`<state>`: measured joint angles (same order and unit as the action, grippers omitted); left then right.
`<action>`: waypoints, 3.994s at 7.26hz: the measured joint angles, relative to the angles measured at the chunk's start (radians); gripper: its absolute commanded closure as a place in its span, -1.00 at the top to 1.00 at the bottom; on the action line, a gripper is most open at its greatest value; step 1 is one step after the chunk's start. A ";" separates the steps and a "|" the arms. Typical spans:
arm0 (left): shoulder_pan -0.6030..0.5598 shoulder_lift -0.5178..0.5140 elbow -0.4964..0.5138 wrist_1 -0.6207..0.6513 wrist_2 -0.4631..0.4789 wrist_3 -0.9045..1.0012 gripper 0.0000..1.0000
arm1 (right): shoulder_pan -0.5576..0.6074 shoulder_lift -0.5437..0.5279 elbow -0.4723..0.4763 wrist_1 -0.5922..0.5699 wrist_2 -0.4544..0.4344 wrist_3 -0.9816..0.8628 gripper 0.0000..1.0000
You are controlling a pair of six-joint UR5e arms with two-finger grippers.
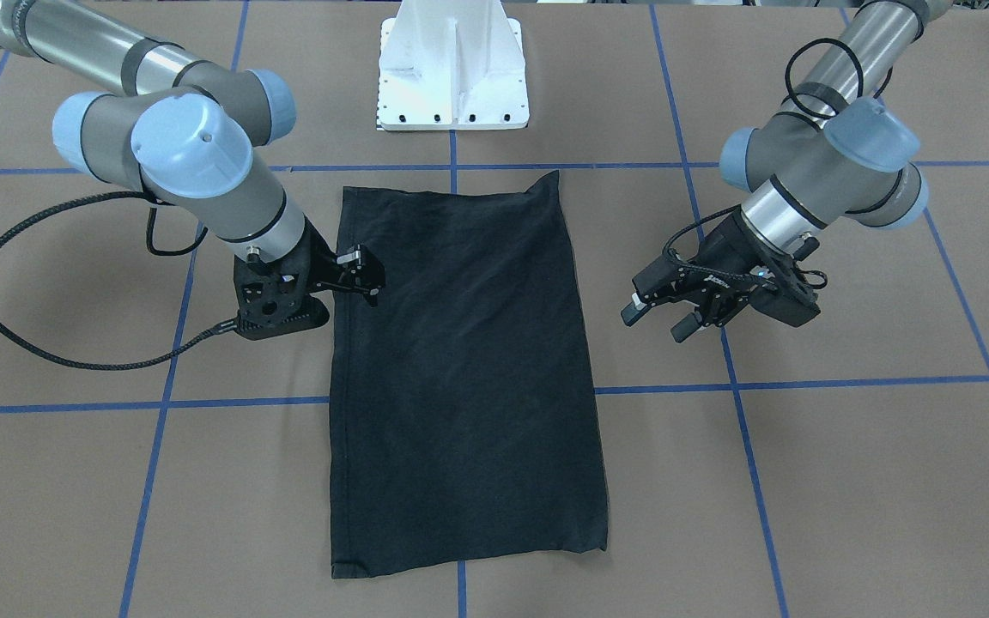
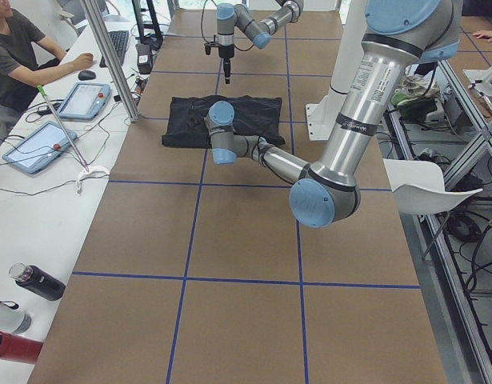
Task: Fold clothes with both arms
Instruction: 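Lower the left gripper to the near corner while the right holds the edge, then hold the near corner with the left gripper while the right moves to the other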
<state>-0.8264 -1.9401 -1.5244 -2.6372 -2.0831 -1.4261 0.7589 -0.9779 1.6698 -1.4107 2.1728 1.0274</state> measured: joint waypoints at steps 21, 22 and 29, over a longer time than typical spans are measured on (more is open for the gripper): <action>0.555 0.127 -0.309 0.348 0.324 -0.345 -0.18 | -0.048 -0.104 0.201 0.009 0.037 0.180 0.99; 0.550 0.127 -0.306 0.348 0.324 -0.341 -0.18 | -0.048 -0.104 0.201 0.009 0.037 0.179 0.99; 0.516 0.135 -0.307 0.348 0.324 -0.335 -0.26 | -0.048 -0.107 0.199 0.009 0.036 0.179 0.99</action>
<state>-0.3108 -1.8048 -1.8315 -2.2887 -1.7591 -1.7610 0.7109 -1.0845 1.8690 -1.4021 2.2090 1.2064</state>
